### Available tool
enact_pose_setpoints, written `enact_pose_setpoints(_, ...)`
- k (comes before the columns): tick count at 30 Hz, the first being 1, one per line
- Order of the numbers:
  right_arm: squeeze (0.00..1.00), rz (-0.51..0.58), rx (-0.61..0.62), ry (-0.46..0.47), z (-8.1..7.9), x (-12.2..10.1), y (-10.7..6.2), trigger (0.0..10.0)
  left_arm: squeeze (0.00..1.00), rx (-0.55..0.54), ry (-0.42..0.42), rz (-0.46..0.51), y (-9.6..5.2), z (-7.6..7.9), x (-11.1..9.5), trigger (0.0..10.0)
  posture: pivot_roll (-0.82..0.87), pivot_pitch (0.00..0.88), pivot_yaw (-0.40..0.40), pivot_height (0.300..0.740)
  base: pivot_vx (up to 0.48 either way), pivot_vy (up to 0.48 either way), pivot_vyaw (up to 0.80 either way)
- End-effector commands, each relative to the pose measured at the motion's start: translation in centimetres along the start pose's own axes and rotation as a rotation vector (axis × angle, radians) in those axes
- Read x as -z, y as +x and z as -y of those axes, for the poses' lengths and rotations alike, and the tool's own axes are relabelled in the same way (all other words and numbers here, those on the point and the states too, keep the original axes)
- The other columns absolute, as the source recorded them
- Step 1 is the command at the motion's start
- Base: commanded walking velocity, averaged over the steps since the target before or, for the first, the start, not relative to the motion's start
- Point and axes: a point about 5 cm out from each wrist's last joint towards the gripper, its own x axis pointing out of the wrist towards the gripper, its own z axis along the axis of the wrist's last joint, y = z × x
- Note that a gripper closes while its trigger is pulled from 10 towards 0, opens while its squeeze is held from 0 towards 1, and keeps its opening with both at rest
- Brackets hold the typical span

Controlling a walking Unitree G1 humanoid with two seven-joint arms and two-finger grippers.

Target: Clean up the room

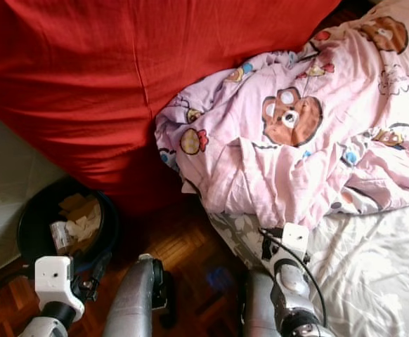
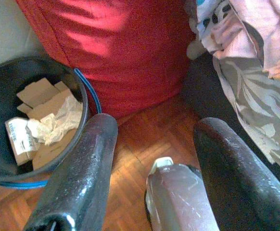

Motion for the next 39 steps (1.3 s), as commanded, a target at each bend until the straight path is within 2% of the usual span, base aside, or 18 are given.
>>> enact_pose_setpoints(1, 0.00, -0.051, -0.015, -0.017, -0.2, 1.6, -0.5, 10.0, 0.00, -0.014, -0.008, -0.046, -1.0, -0.2, 0.6, 10.0, 0.16, 0.430, 0.102, 0.632, 0.000, 0.000, 0.00)
enact_pose_setpoints(7, 0.00, -0.053, -0.012, -0.022, -0.2, 1.6, -0.5, 10.0, 0.00, -0.018, -0.003, -0.066, -1.4, -0.3, 0.5, 10.0, 0.16, 0.434, 0.102, 0.632, 0.000, 0.000, 0.00)
enact_pose_setpoints(8, 0.00, -0.053, -0.010, -0.024, -0.2, 1.6, -0.5, 9.6, 0.00, -0.018, -0.003, -0.067, -1.5, -0.3, 0.5, 10.0, 0.16, 0.436, 0.102, 0.632, 0.000, 0.000, 0.00)
enact_pose_setpoints(9, 0.00, -0.061, 0.000, -0.034, -0.2, 1.7, -0.5, 0.0, 0.00, -0.021, -0.002, -0.071, -1.6, -0.4, 0.5, 10.0, 0.16, 0.436, 0.103, 0.632, 0.000, 0.000, 0.00)
enact_pose_setpoints(29, 0.00, -0.090, 0.021, -0.061, 0.2, 2.1, -0.6, 0.0, 0.00, -0.042, -0.025, -0.106, -1.9, 0.1, 1.2, 10.0, 0.17, 0.427, 0.087, 0.632, 0.000, 0.000, 0.00)
enact_pose_setpoints(39, 0.00, -0.105, 0.030, -0.047, 0.5, 2.5, -0.8, 0.0, 0.00, -0.042, -0.033, -0.092, -0.6, 0.3, 1.6, 10.0, 0.15, 0.376, 0.069, 0.632, 0.000, 0.000, 0.00)
